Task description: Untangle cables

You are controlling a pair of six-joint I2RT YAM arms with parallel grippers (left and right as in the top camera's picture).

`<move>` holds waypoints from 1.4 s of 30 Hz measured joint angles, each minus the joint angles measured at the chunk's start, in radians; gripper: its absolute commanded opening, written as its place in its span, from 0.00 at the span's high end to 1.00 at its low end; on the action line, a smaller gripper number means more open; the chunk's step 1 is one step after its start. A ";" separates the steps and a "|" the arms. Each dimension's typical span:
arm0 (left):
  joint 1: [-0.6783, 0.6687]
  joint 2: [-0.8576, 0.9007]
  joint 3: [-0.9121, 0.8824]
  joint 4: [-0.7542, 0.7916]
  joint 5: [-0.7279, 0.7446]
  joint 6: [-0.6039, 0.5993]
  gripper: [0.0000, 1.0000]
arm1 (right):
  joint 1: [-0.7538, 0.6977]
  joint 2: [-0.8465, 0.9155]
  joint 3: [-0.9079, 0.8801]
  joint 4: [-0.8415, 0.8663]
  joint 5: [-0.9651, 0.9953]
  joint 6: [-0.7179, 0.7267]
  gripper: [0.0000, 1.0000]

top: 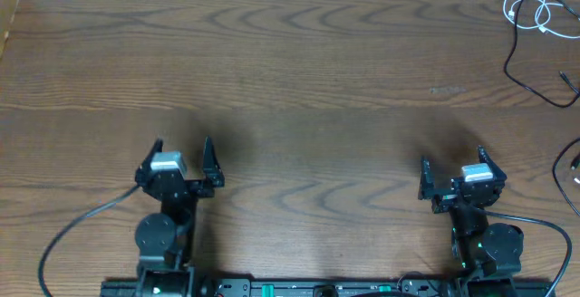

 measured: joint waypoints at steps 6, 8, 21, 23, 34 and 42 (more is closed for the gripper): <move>-0.005 -0.112 -0.096 -0.032 -0.062 0.003 0.08 | 0.000 0.000 0.000 0.000 0.000 0.000 0.01; -0.005 -0.142 -0.097 -0.068 -0.077 0.003 0.08 | 0.000 0.000 0.000 0.000 0.000 0.000 0.01; -0.005 -0.211 -0.082 -0.187 -0.091 0.003 0.08 | 0.000 0.000 0.000 0.000 0.000 0.000 0.01; -0.005 -0.211 -0.082 -0.187 -0.091 0.003 0.08 | 0.000 0.000 0.000 0.000 0.000 0.000 0.01; -0.005 -0.211 -0.082 -0.187 -0.091 0.003 0.08 | 0.000 0.000 0.000 0.000 0.000 0.000 0.01; -0.005 -0.211 -0.082 -0.187 -0.091 0.003 0.08 | 0.000 0.000 0.000 0.000 0.000 0.000 0.01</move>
